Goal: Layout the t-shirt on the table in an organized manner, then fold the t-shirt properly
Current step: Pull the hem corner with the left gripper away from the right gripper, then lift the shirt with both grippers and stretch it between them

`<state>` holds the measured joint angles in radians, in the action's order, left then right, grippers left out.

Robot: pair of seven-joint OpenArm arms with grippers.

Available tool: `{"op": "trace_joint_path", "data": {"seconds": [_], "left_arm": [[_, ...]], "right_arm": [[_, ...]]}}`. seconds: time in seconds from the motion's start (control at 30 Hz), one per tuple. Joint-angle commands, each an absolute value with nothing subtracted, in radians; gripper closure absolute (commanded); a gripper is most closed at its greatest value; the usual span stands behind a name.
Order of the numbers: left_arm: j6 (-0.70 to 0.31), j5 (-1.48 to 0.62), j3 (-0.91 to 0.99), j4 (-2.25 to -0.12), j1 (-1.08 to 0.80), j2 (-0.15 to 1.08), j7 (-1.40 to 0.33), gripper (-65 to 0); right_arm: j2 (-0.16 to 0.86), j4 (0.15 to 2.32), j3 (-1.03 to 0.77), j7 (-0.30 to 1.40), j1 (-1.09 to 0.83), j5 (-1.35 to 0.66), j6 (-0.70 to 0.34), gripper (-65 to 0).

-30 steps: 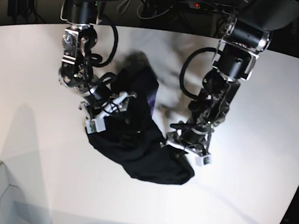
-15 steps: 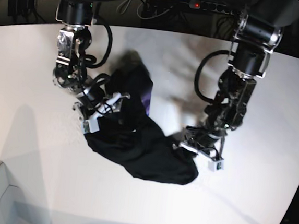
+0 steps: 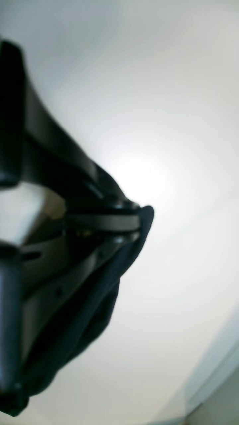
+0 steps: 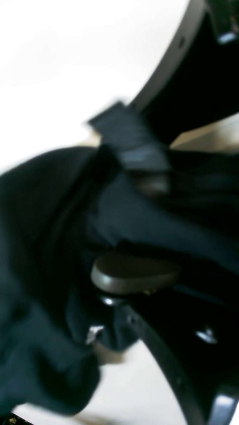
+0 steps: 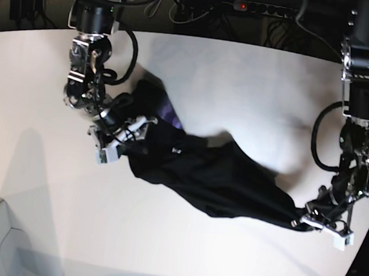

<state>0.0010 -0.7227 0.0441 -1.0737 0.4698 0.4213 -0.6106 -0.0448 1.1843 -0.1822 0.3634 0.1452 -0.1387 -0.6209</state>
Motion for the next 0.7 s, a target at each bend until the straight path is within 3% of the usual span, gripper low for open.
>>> {"op": "trace_joint_path", "data": {"seconds": [0.0, 0.3, 0.57, 0.67], "left_arm": [[0.002, -0.72, 0.047, -1.084, 0.506, 0.435, -0.593, -0.5], [0.002, -0.605, 0.048, -0.998, 0.684, 0.421, -0.587, -0.9], [0.001, -0.595, 0.045, -0.912, 0.802, 0.312, -0.539, -1.1], [0.001, -0.595, 0.045, -0.834, 0.819, 0.292, -0.538, -6.5]], "right_arm": [[-0.042, 1.222, -0.18, 0.355, 0.16, -0.142, -0.621, -41.7], [-0.042, 1.336, -0.177, 0.357, 0.101, -0.142, -0.627, -41.7], [-0.047, 1.471, -0.134, 0.355, -0.035, -0.142, -0.627, -41.7], [-0.045, 1.526, -0.136, 0.355, -0.068, -0.142, -0.627, -41.7]]}}
